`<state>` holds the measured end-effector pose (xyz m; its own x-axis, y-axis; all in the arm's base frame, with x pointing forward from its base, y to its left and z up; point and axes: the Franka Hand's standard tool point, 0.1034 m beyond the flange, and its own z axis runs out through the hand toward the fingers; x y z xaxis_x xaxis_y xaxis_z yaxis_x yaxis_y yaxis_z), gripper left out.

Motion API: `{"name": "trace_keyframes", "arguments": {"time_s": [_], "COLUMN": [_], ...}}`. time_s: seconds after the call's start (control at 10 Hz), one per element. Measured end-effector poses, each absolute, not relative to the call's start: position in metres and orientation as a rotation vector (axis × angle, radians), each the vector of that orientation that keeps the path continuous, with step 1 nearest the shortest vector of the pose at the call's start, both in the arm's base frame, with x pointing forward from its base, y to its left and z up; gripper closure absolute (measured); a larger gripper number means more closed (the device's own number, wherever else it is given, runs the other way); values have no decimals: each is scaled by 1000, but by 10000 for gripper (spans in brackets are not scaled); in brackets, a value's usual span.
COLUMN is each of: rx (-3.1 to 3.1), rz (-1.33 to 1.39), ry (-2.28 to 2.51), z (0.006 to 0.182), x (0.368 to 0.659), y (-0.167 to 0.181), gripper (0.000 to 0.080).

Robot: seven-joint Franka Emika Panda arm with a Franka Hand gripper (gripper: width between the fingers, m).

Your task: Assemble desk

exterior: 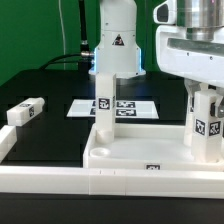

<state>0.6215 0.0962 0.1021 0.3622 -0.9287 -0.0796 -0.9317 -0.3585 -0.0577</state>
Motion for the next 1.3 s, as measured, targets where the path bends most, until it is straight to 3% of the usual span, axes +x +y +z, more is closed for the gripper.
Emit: {"name": "trace_keyframes", "arguments": {"time_s": [0.2,0.3,0.4,0.7,1.3], "rx": [-2500,-2530,-2546,-2773,-3051], "rz": [52,49,50,27,-21], "ry": [1745,1700,1679,1272,399], "z": [102,102,102,102,102], "x": [621,621,621,620,619], "y": [97,97,98,104,105], "gripper": [509,333,215,153,151]}}
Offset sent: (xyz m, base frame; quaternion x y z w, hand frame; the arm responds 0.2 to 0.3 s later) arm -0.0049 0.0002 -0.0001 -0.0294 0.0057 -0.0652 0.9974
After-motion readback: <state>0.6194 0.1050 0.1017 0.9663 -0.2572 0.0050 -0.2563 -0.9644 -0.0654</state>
